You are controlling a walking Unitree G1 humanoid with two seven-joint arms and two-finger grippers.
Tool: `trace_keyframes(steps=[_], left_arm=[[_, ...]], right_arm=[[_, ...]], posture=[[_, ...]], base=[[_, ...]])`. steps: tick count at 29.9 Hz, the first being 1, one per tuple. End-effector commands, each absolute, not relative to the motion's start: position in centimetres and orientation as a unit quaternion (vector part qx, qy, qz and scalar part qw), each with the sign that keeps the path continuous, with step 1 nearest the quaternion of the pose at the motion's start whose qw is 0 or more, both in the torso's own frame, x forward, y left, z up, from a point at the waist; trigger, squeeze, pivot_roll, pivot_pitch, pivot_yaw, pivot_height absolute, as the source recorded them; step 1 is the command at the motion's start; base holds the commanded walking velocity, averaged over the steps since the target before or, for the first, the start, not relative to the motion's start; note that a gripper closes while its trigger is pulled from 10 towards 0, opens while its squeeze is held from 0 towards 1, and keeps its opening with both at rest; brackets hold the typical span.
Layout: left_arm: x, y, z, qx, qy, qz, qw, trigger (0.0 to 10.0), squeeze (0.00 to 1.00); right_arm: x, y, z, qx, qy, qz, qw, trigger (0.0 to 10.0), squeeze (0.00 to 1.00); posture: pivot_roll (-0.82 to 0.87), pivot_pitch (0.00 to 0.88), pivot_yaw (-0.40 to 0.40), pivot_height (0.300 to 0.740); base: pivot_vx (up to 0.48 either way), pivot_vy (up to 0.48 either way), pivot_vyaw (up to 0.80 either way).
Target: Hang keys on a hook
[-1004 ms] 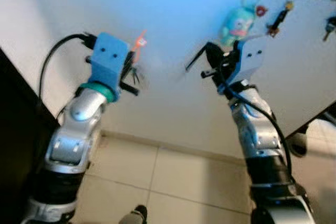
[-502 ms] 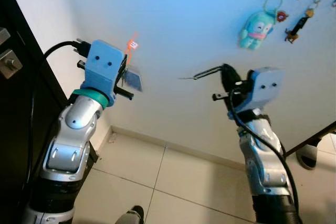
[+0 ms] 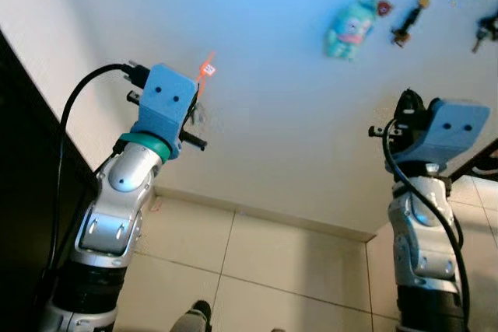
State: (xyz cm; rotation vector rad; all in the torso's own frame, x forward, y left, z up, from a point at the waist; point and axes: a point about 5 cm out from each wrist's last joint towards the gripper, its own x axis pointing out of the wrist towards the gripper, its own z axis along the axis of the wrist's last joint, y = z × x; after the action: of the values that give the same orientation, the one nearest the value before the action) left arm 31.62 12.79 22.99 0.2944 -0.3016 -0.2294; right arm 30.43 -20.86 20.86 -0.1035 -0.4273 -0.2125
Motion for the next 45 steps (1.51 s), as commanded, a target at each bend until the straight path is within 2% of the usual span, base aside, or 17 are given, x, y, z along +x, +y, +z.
trace_keyframes(steps=[1,21,30,45], left_arm=[[31.6,12.5,23.2,0.145,-0.156,-0.121,0.969,10.0,0.0],[31.6,12.5,23.1,0.144,-0.154,-0.125,0.969,10.0,0.0],[31.8,12.8,23.6,0.112,-0.159,-0.117,0.974,10.0,0.0],[31.8,12.5,24.0,0.108,-0.169,-0.123,0.972,10.0,0.0]], right_arm=[[30.4,-20.6,20.7,-0.052,-0.21,-0.107,0.97,10.0,0.0],[30.6,-19.9,20.4,-0.048,-0.203,-0.099,0.973,10.0,0.0],[30.7,-19.0,20.5,-0.054,-0.213,-0.072,0.973,10.0,0.0],[30.8,-18.8,20.5,-0.052,-0.213,-0.062,0.974,10.0,0.0]], posture=[[0.01,0.0,0.032,0.74],[0.01,0.0,0.04,0.74],[0.01,0.0,0.042,0.74],[0.02,0.0,0.04,0.74]], base=[[0.0,-0.401,0.0],[0.0,-0.378,0.0],[0.0,0.0,0.0],[0.0,0.0,0.0]])
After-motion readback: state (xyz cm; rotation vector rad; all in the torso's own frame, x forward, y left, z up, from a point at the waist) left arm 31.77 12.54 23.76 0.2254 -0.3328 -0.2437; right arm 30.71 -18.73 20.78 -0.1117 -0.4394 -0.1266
